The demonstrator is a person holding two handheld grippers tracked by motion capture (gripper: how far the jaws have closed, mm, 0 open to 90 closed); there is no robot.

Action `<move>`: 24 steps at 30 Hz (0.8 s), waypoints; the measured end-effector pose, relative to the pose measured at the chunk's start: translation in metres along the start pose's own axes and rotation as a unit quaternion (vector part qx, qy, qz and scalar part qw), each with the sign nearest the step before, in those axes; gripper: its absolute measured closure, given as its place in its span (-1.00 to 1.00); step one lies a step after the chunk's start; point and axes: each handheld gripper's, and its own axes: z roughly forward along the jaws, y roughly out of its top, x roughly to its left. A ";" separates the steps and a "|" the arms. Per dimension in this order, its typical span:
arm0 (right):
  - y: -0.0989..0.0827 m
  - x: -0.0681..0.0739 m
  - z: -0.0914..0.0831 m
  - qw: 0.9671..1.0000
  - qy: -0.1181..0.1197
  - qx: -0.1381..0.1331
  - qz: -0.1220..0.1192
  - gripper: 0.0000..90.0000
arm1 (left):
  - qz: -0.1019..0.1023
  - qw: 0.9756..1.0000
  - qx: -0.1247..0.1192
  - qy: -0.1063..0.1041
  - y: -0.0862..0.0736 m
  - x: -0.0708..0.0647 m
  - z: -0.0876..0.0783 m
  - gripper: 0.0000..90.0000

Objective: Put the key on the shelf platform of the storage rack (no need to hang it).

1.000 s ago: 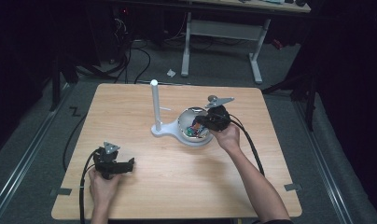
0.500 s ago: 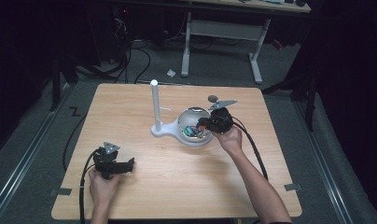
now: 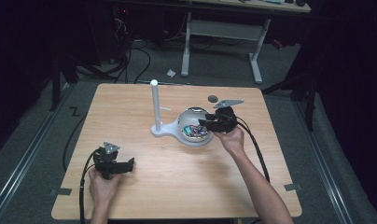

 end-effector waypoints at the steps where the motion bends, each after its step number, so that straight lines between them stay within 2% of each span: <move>1: 0.000 0.000 0.000 1.000 0.000 0.000 0.000 0.19 | 0.000 1.000 0.000 0.000 0.000 0.000 0.000 -0.92; 8: 0.004 0.001 -0.023 0.999 -0.010 -0.034 0.000 0.14 | 0.001 1.000 0.000 0.000 0.000 0.000 0.000 -0.92; 15: 0.000 -0.005 -0.043 0.998 -0.011 -0.061 0.020 0.14 | 0.001 1.000 0.000 -0.001 0.000 0.000 0.000 -0.92; 24: -0.010 -0.016 -0.069 0.996 -0.022 -0.073 0.043 0.14 | 0.001 1.000 0.001 -0.001 0.000 0.000 0.000 -0.92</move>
